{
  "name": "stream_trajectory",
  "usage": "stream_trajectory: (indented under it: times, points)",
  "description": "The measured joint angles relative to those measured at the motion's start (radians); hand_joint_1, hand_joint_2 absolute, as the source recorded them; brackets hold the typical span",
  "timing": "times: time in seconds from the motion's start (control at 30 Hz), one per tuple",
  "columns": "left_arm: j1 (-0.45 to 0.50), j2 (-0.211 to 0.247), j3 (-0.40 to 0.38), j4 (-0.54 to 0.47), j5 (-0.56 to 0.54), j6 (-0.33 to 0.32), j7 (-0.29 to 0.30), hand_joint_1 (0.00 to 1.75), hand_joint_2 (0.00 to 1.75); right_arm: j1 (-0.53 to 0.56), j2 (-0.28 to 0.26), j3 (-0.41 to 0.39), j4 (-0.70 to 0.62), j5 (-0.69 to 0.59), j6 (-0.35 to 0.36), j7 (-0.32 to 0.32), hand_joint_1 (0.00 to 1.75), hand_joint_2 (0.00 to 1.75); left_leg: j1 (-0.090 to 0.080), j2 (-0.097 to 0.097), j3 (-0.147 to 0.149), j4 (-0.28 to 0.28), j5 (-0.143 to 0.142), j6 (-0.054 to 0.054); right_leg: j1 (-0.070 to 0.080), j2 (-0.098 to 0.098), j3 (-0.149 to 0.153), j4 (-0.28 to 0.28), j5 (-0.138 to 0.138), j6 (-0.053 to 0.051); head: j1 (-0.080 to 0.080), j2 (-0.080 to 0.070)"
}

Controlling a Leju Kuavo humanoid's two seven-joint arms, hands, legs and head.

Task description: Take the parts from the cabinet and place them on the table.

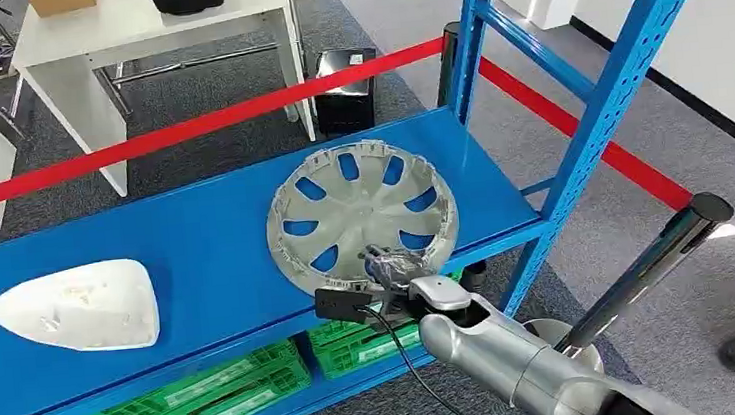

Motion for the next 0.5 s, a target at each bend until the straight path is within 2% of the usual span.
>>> stream_trajectory:
  times: [0.03,0.07,0.1,0.13,0.17,0.3,0.37,0.5]
  points:
    - [0.0,0.0,0.0,-0.001,0.0,0.001,0.0,0.0,0.0,0.001,-0.001,0.0,0.0,-0.005,0.003,0.002,0.0,1.75,0.0,0.0,0.0,0.0,0.0,0.0,0.0,0.0,0.001,0.0,0.0,0.001,0.0,0.0]
    - [0.0,0.0,0.0,-0.002,0.0,0.002,0.0,0.0,0.0,0.0,-0.003,0.0,0.0,-0.008,0.003,0.004,0.1,1.75,0.0,0.0,0.001,0.0,-0.001,0.0,0.0,-0.001,0.001,0.0,-0.002,0.001,0.001,0.0]
    - [0.0,0.0,0.0,-0.002,0.0,0.003,0.0,0.0,0.0,-0.001,-0.003,0.0,0.0,-0.014,0.006,0.007,0.1,1.75,0.0,0.0,0.002,0.0,-0.001,0.001,0.0,-0.001,0.002,0.0,-0.002,0.001,0.0,0.0]
    - [0.0,0.0,0.0,-0.003,0.0,0.003,0.001,0.0,0.0,-0.001,-0.003,0.0,0.0,-0.02,0.006,0.009,1.24,1.75,0.0,0.0,0.003,0.0,-0.001,0.001,0.0,-0.001,0.003,0.0,-0.002,0.002,0.001,0.0]
    - [0.0,0.0,0.0,-0.003,0.0,0.003,0.001,0.0,0.0,-0.002,-0.003,0.0,0.0,-0.025,0.008,0.01,1.36,1.75,0.0,0.0,0.004,0.0,-0.001,0.001,0.0,-0.001,0.004,0.0,-0.002,0.001,0.0,0.0]
    - [-0.001,0.0,0.0,-0.006,0.001,0.004,0.0,0.0,0.0,-0.002,-0.007,0.0,0.0,-0.04,0.011,0.011,1.41,1.75,0.0,0.0,0.009,0.0,-0.005,0.001,0.0,-0.001,0.01,0.0,-0.006,0.002,0.0,0.0]
    - [-0.001,0.0,0.002,-0.008,0.002,0.005,0.0,0.0,0.0,-0.002,-0.01,0.0,0.0,-0.044,0.011,0.012,1.75,1.75,0.0,0.0,0.011,-0.001,-0.007,0.003,0.0,-0.002,0.013,0.0,-0.008,0.002,0.001,0.0]
    - [-0.002,0.0,0.006,-0.009,0.002,0.01,-0.003,0.0,0.0,-0.004,-0.011,-0.001,-0.001,-0.053,0.011,0.012,1.75,1.75,0.0,0.0,0.014,-0.001,-0.008,0.003,0.0,-0.001,0.015,0.0,-0.01,0.002,0.0,0.0]
